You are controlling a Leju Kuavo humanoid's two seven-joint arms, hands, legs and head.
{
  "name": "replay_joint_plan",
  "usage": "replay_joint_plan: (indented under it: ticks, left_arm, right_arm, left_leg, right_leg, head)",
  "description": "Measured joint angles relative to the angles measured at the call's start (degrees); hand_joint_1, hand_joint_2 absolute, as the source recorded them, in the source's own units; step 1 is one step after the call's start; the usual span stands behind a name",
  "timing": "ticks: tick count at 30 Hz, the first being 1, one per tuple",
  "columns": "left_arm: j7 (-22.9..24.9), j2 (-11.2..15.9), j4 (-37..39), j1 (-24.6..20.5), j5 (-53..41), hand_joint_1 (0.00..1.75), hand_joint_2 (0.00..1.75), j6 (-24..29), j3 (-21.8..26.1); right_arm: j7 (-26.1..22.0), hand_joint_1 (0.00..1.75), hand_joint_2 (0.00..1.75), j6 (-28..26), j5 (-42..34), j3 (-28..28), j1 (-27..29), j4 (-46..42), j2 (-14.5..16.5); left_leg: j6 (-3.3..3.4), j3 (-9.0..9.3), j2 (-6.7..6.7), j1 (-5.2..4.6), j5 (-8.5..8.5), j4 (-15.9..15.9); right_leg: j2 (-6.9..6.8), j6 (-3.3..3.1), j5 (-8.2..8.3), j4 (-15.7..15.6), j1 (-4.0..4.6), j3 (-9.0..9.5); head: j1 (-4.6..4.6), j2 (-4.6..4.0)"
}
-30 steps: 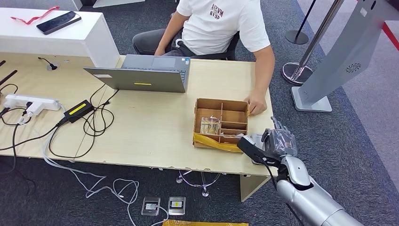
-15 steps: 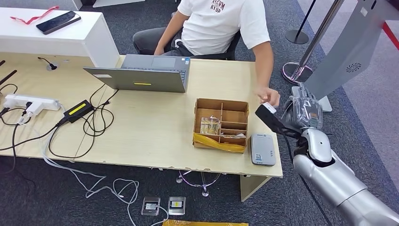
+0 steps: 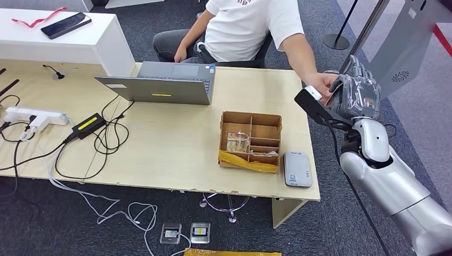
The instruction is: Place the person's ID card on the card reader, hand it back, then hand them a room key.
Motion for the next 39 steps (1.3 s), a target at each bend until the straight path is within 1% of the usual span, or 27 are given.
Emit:
replay_joint_plan:
  ticks: [2, 4, 5, 8, 9, 11, 17, 22, 26, 30, 32, 34, 39]
  left_arm:
    - [0.2, 0.2, -0.3, -0.5, 0.4, 0.0, 1.75, 0.0, -0.8]
    - [0.3, 0.3, -0.5, -1.0, 0.9, 0.0, 1.75, -0.1, -1.5]
    - [0.4, 0.4, -0.5, -1.2, 1.1, 0.0, 1.75, -0.2, -1.8]
    - [0.9, 0.5, -0.5, -1.5, 1.5, 0.0, 1.75, -0.6, -2.8]
    - [1.0, 0.5, -0.5, -1.5, 1.6, 0.0, 1.75, -0.6, -3.0]
    - [1.2, 0.5, -0.5, -1.5, 1.9, 0.0, 1.75, -0.7, -3.3]
    - [1.3, 0.7, -0.5, -1.3, 3.2, 0.0, 1.75, -0.9, -4.4]
    - [1.3, 0.9, -0.5, -1.3, 3.8, 0.0, 1.75, -0.7, -4.9]
    - [1.3, 1.0, -0.5, -1.2, 4.7, 0.0, 1.75, -0.4, -5.7]
    - [0.9, 1.0, -0.5, -0.7, 6.1, 0.0, 1.75, 0.1, -6.0]
    - [0.5, 1.1, -0.5, -0.4, 6.9, 0.0, 1.75, 0.4, -6.0]
    - [0.3, 1.1, -0.5, 0.1, 7.6, 0.0, 1.75, 0.7, -6.1]
    - [-0.1, 1.3, -0.5, 0.8, 9.3, 0.0, 1.75, 1.4, -6.4]
  right_arm:
    - [-1.3, 1.63, 1.75, 0.1, 0.1, 0.4, -1.5, 1.8, 1.5]
    - [-2.5, 1.56, 1.75, 0.1, 0.2, 0.8, -3.1, 4.3, 3.4]
    - [-2.9, 1.3, 1.75, 0.1, 0.2, 0.9, -3.8, 5.6, 4.4]
    - [-3.8, 0.17, 1.75, -0.2, 0.3, 1.4, -5.2, 9.3, 7.0]
    - [-4.1, 0.03, 1.75, -0.4, 0.3, 1.5, -5.5, 10.5, 7.8]
    - [-4.6, 0.0, 1.75, -0.8, 0.3, 1.8, -5.9, 12.7, 9.2]
    - [-6.2, 0.0, 1.75, -2.8, -0.2, 2.6, -6.1, 18.1, 12.5]
    - [-7.7, 0.0, 1.75, -5.6, -2.2, 2.7, -6.2, 20.2, 13.5]
    - [-10.5, 0.0, 1.75, -10.7, -5.5, 2.4, -5.6, 20.0, 13.5]
    - [-14.5, 0.0, 1.75, -12.8, -9.8, 1.7, -2.3, 15.7, 13.3]
    - [-15.4, 0.0, 1.75, -12.8, -10.3, 1.5, -0.1, 12.2, 13.2]
    - [-16.1, 0.0, 1.75, -12.7, -9.1, 1.4, 2.1, 8.4, 12.9]
    - [-17.5, 0.0, 1.75, -11.4, -2.7, 1.5, 8.6, -2.2, 11.9]
  left_leg:
    - [-0.01, 0.01, 0.0, 0.0, 0.0, 0.0]
    - [-0.02, 0.02, 0.01, 0.01, 0.02, 0.0]
    - [-0.03, 0.03, 0.01, 0.01, 0.02, 0.0]
    - [-0.04, 0.03, 0.0, 0.02, 0.03, 0.0]
    - [-0.04, 0.03, 0.0, 0.02, 0.03, 0.0]
    - [-0.04, 0.02, 0.0, 0.02, 0.03, 0.0]
    - [-0.04, 0.01, -0.01, 0.02, 0.03, 0.0]
    - [-0.03, 0.01, -0.01, 0.02, 0.03, 0.0]
    - [-0.04, 0.02, 0.0, 0.02, 0.02, 0.0]
    - [-0.04, 0.06, 0.05, 0.02, 0.02, 0.0]
    - [-0.06, 0.53, 0.05, 0.04, 0.02, 0.0]
    - [-0.09, 0.98, 0.03, 0.06, 0.05, 0.0]
    - [-0.1, 1.0, 0.04, 0.06, 0.07, 0.0]
  right_leg:
    - [0.02, 0.0, 0.0, 0.0, 0.0, 0.0]
    - [0.04, 0.0, 0.0, 0.0, 0.01, 0.0]
    - [0.03, 0.0, 0.0, 0.0, 0.01, 0.0]
    - [0.01, 0.0, 0.0, 0.0, 0.01, 0.0]
    - [0.01, -0.01, 0.0, 0.0, 0.01, 0.0]
    - [0.01, -0.01, 0.0, 0.0, 0.01, 0.0]
    - [0.0, -0.01, 0.0, 0.0, 0.01, -0.02]
    - [0.0, -0.01, 0.0, 0.0, 0.01, -0.04]
    - [0.01, -0.01, 0.0, 0.0, 0.01, -0.04]
    - [0.1, -0.01, 0.0, 0.0, 0.02, -0.04]
    - [0.12, -0.02, 0.0, 0.0, 0.03, -0.08]
    - [0.12, -0.04, 0.02, 0.0, 0.04, -0.1]
    - [0.12, -0.05, 0.04, 0.0, 0.05, -0.07]
  head:
    - [0.01, 0.0]
    - [0.01, 0.0]
    - [0.01, 0.0]
    - [0.01, 0.0]
    - [0.01, 0.0]
    - [0.02, 0.0]
    - [0.01, 0.0]
    - [0.02, 0.0]
    - [0.02, 0.0]
    - [0.01, 0.0]
    - [0.01, 0.0]
    - [0.02, 0.0]
    - [0.03, 0.0]
